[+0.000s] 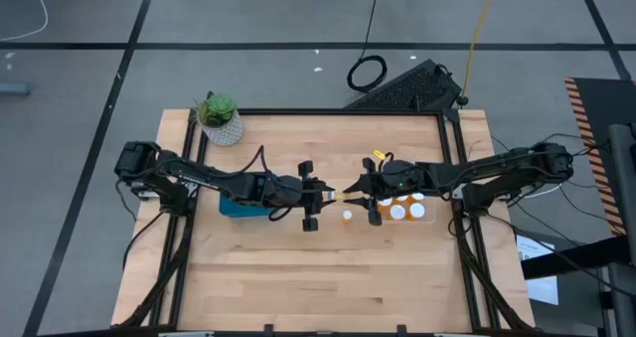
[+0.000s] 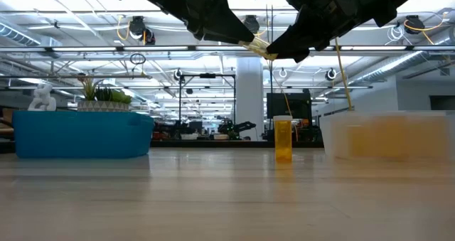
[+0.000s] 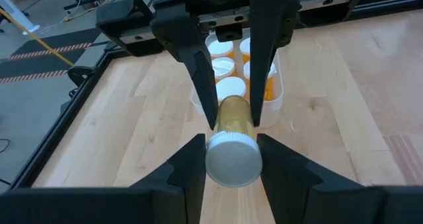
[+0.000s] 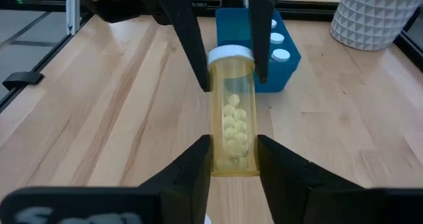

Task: Pick and place medicine bottles into bin by pill shape (circle, oval)
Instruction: Put the small yellow pill bottle into the blue bin

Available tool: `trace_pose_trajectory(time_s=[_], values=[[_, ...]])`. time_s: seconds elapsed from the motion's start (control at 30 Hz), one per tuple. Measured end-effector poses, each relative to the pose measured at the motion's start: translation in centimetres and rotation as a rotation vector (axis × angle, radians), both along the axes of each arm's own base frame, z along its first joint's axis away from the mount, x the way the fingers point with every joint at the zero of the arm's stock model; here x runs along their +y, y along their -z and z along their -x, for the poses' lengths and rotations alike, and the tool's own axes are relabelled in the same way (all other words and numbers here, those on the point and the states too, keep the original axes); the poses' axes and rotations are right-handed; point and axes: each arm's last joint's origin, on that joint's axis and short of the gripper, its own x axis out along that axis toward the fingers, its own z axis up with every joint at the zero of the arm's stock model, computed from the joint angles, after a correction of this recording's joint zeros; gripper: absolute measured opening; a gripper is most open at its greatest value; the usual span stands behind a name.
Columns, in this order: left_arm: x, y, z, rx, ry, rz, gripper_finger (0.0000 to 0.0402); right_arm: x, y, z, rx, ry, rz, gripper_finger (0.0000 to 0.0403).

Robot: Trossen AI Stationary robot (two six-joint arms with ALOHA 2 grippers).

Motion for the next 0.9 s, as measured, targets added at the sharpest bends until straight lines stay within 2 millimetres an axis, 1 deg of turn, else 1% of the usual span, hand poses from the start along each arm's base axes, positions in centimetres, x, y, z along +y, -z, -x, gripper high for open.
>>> trace_pose_trajectory(time_s=[0.1,0.27,0.37,0.47,0.53,0.57,0.67,0.73,0.83,0.9], values=[[-0.3,0.1,0.1,0.015,0.014,0.005,0.0129,0.2,0.0,0.0,-0.004,-0.013,0.011,0.0151],[-0.6,0.1,0.5,0.043,0.027,0.002,0.0129,0.3,-0.3,0.3,-0.003,-0.004,-0.009,0.0248],[-0.8,-0.8,1.3,0.048,0.023,0.016,0.0129,0.3,-0.6,0.8,0.008,0.003,-0.024,0.0301],[-1.0,-2.3,2.8,0.061,0.005,0.047,0.0129,0.3,-1.3,1.2,-0.017,0.005,-0.029,0.0339],[-1.3,-3.3,3.8,0.055,0.001,0.074,0.0129,0.3,-1.7,1.5,-0.028,0.005,-0.031,0.0354],[-1.6,-3.7,4.6,0.072,0.004,0.082,0.0129,0.3,-1.9,1.5,-0.038,0.006,-0.033,0.0357],[-2.3,-4.6,6.3,0.104,0.009,0.126,0.0129,0.3,-2.2,1.9,-0.046,0.005,-0.034,0.036],[-2.6,-4.9,7.9,0.164,0.003,0.15,0.0129,0.3,-2.4,2.0,-0.048,0.004,-0.034,0.036],[-3.0,-5.5,9.6,0.202,-0.017,0.209,0.0129,0.3,-2.2,2.2,-0.018,0.003,-0.032,0.036],[-3.1,-5.5,10.9,0.257,-0.047,0.247,0.0129,0.3,-2.2,2.3,-0.015,0.002,-0.03,0.036]])
